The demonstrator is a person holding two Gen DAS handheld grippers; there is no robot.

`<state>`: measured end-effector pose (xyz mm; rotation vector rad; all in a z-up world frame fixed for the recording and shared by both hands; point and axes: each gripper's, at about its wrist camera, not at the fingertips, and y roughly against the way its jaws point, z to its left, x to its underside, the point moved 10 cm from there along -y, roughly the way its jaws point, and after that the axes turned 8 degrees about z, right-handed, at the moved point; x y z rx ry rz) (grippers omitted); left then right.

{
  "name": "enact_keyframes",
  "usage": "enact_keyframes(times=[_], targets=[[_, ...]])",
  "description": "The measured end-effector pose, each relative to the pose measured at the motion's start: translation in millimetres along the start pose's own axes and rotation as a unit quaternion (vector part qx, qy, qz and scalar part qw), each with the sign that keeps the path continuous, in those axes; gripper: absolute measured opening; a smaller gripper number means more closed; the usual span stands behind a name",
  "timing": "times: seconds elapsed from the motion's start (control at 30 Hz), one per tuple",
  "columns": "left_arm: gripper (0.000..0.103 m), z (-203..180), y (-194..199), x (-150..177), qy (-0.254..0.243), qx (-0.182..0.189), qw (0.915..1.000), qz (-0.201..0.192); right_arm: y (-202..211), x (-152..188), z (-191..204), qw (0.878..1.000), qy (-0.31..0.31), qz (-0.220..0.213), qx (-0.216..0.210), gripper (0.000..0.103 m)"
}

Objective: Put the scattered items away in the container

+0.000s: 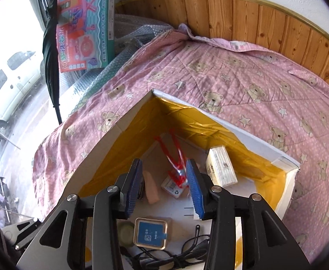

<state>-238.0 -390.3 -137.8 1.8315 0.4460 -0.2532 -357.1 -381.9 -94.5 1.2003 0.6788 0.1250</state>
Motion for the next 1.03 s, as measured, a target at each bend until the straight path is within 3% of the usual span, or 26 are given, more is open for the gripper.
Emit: enact_keyframes(times=[0.23,0.6,0.87,1.03], targets=[[0.052,-2,19,8,0.000,0.001,0.9998,-0.022,35,43,-1,1.000,0.025,-0.004,-0.002,0.043],[0.053,-25,53,35,-0.020,-0.026,0.9984,-0.045,74,116,23,0.991,0.126,0.019,0.050,0.043],[0.053,-47,80,56,-0.035,-0.023,0.9969,-0.067,96,173,22,0.989,0.133,0.057,0.041,0.043],[0.053,-58,93,66,-0.046,-0.020,0.9957,-0.078,108,200,23,0.987,0.136,0.059,0.059,0.043]])
